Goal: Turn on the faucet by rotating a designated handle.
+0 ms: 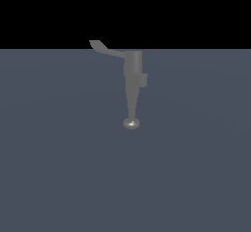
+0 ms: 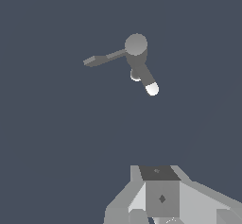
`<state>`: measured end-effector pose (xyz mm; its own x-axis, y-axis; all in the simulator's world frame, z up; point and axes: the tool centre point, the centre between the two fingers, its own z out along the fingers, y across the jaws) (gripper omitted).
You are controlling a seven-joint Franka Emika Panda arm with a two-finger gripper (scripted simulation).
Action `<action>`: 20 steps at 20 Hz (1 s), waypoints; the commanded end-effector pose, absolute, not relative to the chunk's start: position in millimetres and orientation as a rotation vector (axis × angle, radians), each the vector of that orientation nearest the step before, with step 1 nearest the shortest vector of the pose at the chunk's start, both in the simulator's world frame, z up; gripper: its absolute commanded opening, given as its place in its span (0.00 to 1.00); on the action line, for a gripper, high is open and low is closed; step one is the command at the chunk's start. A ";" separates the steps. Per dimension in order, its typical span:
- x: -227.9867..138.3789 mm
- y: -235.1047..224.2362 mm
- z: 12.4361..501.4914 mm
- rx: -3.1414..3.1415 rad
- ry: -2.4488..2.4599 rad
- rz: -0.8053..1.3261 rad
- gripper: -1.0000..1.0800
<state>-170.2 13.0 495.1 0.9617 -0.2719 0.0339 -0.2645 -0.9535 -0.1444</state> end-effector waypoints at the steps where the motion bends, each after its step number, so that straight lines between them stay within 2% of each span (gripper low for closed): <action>1: -156.0 15.5 488.6 -2.948 0.498 -0.058 0.00; 20: -55.8 40.5 419.0 -2.745 1.191 0.084 0.00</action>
<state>-63.4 38.1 425.7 0.7126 -0.6937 -0.1046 -0.7015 -0.7023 -0.1211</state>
